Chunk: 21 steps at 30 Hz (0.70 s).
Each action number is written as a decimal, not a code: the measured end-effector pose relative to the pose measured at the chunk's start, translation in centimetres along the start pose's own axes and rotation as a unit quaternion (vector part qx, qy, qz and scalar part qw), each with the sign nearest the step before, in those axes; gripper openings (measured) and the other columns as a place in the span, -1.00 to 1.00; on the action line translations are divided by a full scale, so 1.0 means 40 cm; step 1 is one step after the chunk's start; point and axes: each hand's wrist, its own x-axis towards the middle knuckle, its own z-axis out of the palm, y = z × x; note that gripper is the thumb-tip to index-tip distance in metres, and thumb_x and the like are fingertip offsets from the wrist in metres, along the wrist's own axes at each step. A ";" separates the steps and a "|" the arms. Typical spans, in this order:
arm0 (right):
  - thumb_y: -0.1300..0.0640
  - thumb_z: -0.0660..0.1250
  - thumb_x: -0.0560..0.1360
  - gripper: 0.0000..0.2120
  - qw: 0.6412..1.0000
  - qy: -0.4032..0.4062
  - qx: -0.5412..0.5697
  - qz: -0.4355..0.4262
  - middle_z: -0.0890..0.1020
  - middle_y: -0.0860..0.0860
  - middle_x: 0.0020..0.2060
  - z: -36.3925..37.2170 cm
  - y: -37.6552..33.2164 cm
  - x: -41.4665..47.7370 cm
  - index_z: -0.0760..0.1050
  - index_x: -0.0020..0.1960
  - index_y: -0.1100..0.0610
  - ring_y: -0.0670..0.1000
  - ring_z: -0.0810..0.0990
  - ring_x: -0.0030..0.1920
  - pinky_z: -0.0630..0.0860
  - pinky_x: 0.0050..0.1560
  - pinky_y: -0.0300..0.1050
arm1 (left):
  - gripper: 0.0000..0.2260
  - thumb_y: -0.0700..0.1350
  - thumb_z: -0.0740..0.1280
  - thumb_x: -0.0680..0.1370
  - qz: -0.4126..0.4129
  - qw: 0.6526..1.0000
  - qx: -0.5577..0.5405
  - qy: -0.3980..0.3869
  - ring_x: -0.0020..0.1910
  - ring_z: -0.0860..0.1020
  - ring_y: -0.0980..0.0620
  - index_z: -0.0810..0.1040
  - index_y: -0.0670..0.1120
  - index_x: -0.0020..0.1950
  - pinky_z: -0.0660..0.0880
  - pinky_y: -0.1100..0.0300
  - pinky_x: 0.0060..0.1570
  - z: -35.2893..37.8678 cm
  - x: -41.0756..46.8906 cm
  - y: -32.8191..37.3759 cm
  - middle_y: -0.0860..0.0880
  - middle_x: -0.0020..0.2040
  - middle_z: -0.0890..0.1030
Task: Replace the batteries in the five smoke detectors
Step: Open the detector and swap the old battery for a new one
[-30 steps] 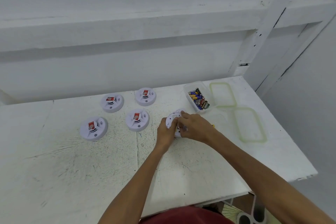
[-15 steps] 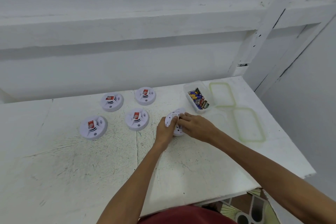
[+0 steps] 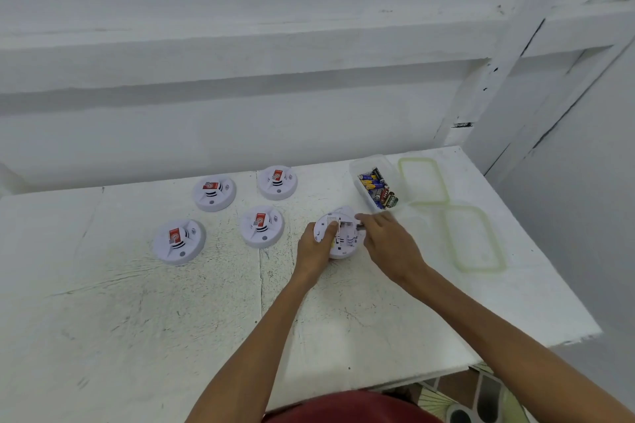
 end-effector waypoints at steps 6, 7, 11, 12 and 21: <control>0.32 0.41 0.42 -0.74 0.991 0.081 -0.040 0.100 0.70 0.03 -0.08 -0.050 0.086 -0.019 0.67 0.08 0.14 0.19 0.48 0.04 0.37 -0.09 -0.01 | -0.70 0.10 0.35 0.66 0.003 1.000 0.009 -0.008 0.02 0.59 0.16 0.54 -0.04 0.29 0.47 0.44 -0.21 -0.005 -0.002 -0.002 0.07 0.08 0.62; 0.30 0.40 0.44 -0.77 0.990 0.068 -0.030 0.123 0.70 0.02 -0.10 -0.055 0.104 -0.025 0.67 0.07 0.13 0.18 0.48 0.04 0.35 -0.08 -0.01 | -0.70 0.10 0.35 0.66 0.005 1.000 0.009 -0.008 0.02 0.60 0.14 0.54 -0.05 0.29 0.47 0.45 -0.21 -0.005 -0.003 -0.001 0.07 0.09 0.63; 0.30 0.35 0.49 -0.79 0.986 -0.005 0.058 0.157 0.72 0.01 -0.07 -0.051 0.167 -0.053 0.66 0.08 0.12 0.11 0.59 0.02 0.48 -0.01 -0.08 | -0.75 0.09 0.35 0.66 0.010 1.000 0.006 -0.012 0.06 0.61 0.09 0.54 -0.02 0.25 0.49 0.36 -0.14 -0.005 -0.003 0.000 0.05 0.10 0.63; 0.31 0.36 0.49 -0.78 0.985 -0.013 0.065 0.157 0.72 0.00 -0.08 -0.049 0.175 -0.061 0.66 0.07 0.12 0.10 0.62 0.00 0.49 -0.01 -0.10 | -0.76 0.09 0.35 0.66 0.010 1.000 0.006 -0.013 0.05 0.61 0.10 0.54 -0.01 0.24 0.49 0.36 -0.14 -0.005 -0.004 0.000 0.05 0.10 0.63; 0.37 0.29 0.49 -0.71 0.988 -0.080 -0.002 0.133 0.66 0.02 -0.03 -0.026 0.159 -0.077 0.60 0.09 0.08 0.12 0.59 -0.08 0.55 -0.18 0.03 | -0.80 0.08 0.35 0.66 0.004 1.000 0.011 -0.013 -0.01 0.58 0.21 0.52 0.02 0.20 0.49 0.34 -0.14 -0.004 -0.003 0.003 0.15 0.02 0.61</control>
